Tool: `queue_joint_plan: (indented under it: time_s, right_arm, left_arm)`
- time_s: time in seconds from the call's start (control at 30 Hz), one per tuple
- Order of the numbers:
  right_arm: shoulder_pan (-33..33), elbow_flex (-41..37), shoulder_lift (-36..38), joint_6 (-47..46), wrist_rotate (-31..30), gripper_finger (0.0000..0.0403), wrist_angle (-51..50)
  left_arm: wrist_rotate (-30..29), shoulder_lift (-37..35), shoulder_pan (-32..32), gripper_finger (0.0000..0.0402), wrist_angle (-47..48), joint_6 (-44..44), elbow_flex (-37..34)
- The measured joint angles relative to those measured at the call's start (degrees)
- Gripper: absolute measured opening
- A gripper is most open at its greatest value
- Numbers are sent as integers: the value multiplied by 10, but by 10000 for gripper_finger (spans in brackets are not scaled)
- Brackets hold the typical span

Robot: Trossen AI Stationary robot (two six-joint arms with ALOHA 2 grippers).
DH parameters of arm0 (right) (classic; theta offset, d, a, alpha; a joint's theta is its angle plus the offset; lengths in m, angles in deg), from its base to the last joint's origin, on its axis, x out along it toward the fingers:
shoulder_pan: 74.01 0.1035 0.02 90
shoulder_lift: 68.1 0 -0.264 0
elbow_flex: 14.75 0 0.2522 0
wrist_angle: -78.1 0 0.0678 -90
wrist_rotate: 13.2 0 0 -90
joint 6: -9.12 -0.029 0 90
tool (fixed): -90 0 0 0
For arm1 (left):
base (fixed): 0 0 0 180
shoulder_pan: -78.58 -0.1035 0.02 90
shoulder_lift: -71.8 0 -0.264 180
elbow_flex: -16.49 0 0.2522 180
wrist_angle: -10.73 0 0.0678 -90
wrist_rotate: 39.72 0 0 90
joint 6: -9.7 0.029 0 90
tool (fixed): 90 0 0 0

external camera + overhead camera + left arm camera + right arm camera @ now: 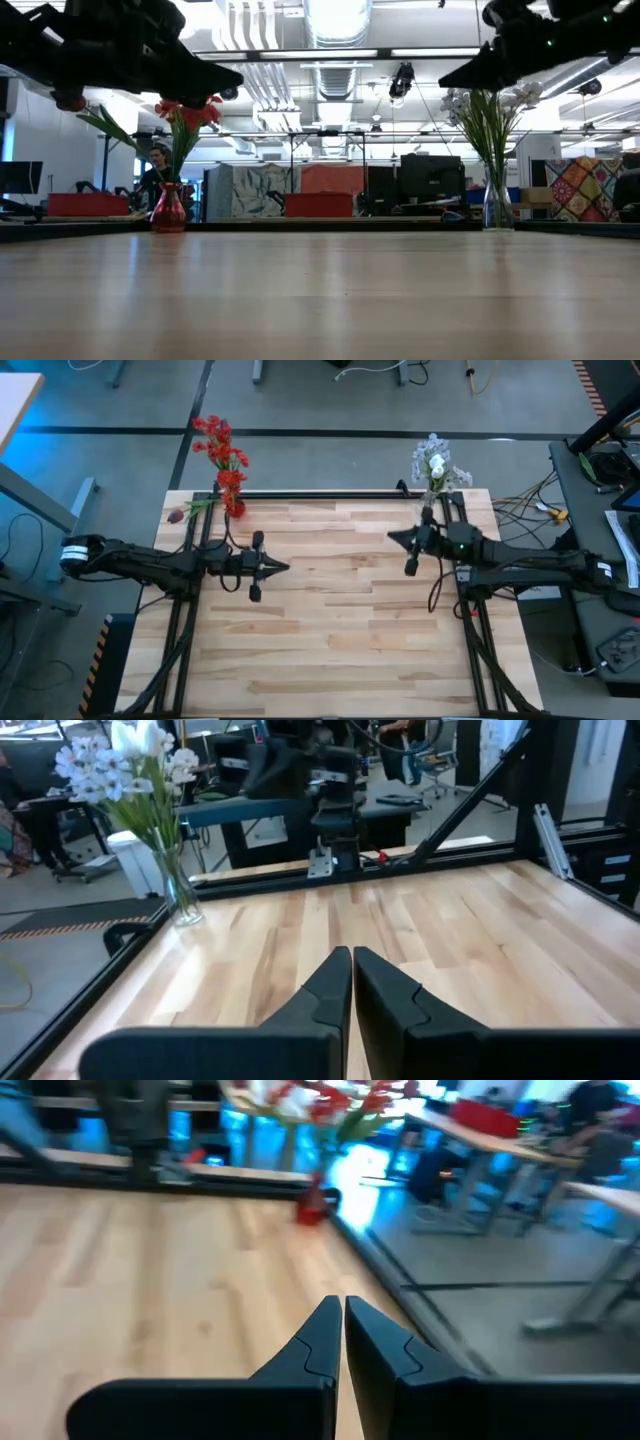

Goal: Sort flowers into vase by color
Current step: Return to Home Position

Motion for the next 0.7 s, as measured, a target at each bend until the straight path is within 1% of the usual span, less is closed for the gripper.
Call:
queue_joint_plan:
  time_s: [0.17, 0.37, 0.43, 0.53, 0.7]
  right_arm:
    - [5, -50, 1, -25, 66, 12, 27]
    - [5, -111, 19, -48, 133, 12, 64]
    - [5, -134, 29, -50, 137, 12, 82]
    - [5, -159, 44, -55, 150, 12, 90]
    - [5, -187, 85, -65, 143, 12, 91]
  left_arm:
    - [0, -21, -7, 0, -2, 0, -19]
    - [-3, -79, -7, 0, -3, 2, -51]
    - [-5, -105, -7, 0, -4, 6, -67]
    - [-26, -143, -7, 0, -3, 9, -89]
    - [-36, -207, -7, 0, -3, 11, -120]
